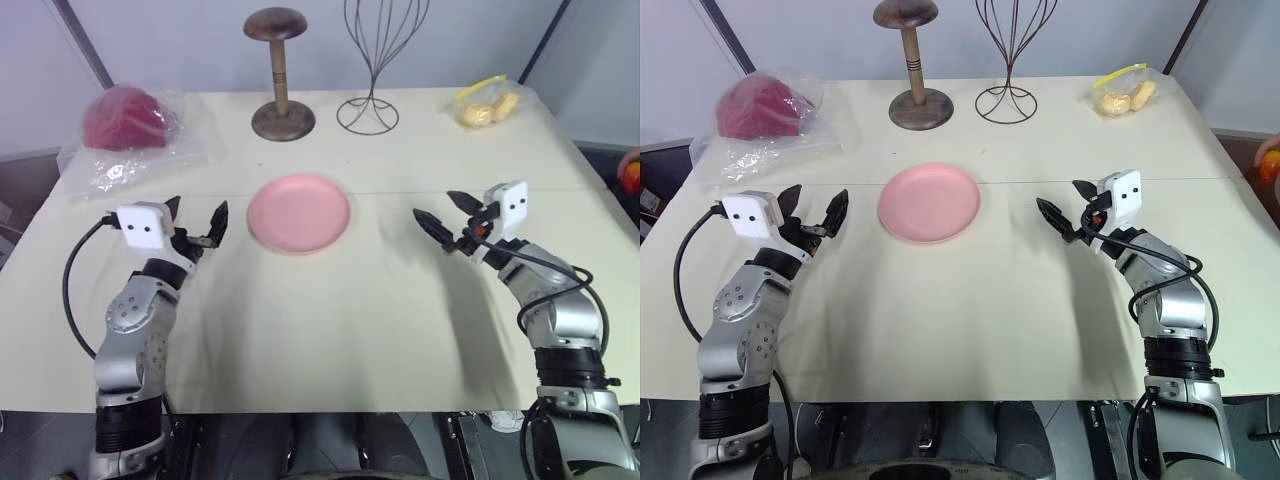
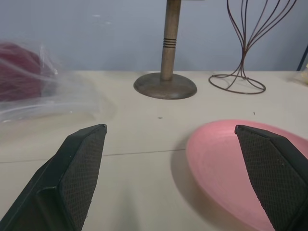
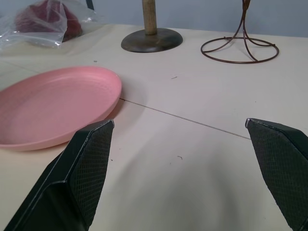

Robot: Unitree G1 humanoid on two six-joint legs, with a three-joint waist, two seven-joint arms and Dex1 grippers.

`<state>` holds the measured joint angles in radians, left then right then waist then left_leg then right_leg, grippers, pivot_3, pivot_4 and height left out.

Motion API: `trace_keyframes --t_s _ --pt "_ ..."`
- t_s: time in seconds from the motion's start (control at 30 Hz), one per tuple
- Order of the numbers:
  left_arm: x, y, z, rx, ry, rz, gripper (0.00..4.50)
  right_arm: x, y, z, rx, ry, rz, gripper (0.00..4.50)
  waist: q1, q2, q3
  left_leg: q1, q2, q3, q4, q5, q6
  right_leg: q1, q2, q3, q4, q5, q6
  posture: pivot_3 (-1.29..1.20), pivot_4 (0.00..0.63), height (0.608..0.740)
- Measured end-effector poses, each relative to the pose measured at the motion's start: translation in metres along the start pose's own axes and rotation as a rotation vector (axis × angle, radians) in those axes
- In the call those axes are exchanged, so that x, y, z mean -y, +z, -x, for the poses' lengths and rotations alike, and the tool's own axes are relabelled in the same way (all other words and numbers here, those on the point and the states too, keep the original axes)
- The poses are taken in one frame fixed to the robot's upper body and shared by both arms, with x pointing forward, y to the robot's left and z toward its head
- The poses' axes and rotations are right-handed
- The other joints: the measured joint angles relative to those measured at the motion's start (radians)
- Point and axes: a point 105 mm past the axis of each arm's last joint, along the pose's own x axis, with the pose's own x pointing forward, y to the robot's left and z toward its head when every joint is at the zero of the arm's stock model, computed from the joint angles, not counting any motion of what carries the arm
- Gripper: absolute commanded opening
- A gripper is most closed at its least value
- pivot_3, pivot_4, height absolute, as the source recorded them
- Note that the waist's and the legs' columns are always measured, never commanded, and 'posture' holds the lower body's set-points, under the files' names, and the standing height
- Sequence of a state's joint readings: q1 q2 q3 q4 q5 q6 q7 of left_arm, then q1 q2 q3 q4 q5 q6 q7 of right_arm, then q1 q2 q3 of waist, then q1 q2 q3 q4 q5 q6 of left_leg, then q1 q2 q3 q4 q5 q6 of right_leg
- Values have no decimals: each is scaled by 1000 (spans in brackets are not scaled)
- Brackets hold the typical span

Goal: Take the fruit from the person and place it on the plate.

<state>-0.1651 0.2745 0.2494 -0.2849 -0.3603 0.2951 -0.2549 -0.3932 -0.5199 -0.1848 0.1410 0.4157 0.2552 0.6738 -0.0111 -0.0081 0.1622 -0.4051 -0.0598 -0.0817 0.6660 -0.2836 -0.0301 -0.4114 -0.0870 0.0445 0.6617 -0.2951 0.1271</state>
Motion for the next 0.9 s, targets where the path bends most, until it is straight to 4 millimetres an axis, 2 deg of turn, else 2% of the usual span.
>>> trace_keyframes --t_s 0.9 --pt "0 1 0 3 0 -3 4457 0 0 0 0 2 1 4500 0 0 0 0 0 0 0 0 0 0 0 0 0 0 0 0 150 740"
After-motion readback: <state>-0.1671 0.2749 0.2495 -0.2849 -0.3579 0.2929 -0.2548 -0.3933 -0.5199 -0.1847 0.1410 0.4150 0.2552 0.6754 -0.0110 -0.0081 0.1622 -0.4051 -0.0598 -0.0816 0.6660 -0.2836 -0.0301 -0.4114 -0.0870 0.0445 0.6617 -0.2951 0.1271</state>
